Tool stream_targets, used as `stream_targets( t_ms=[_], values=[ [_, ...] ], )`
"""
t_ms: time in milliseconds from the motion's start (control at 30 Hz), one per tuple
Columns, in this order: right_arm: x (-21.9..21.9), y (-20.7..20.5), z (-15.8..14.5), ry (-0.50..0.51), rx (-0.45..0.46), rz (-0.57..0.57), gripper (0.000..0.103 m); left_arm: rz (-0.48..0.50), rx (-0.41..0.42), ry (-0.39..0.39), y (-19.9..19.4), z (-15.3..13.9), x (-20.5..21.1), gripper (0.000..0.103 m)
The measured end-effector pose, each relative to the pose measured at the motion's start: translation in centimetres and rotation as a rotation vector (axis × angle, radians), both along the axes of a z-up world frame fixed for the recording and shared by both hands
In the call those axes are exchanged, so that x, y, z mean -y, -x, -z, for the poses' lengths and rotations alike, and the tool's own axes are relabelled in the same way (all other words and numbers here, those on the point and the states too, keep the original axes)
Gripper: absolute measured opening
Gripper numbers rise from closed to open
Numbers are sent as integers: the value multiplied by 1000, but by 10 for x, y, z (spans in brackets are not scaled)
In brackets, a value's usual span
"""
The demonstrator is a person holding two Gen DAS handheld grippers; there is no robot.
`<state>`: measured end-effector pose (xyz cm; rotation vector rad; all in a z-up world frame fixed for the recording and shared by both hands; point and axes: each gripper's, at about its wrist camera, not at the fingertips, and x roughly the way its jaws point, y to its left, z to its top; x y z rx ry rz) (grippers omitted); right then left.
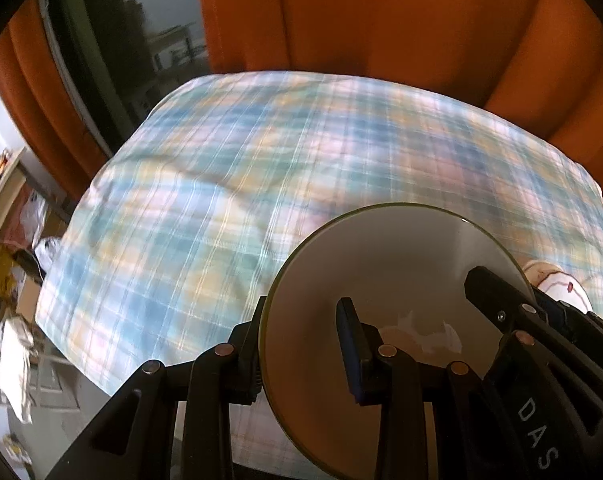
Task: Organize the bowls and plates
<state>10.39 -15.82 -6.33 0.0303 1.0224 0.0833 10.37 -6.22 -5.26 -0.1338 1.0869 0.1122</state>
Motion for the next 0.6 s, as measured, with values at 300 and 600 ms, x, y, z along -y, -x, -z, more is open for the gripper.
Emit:
stream_targets(
  t_ms=[300,600],
  values=[
    [-6,-5,2,22,25,-70,21,-37,-31,30,-4,11,-1,31],
    [0,-3,4,65,59,-86,21,-17,-19,24,-2,16,8,31]
  ],
)
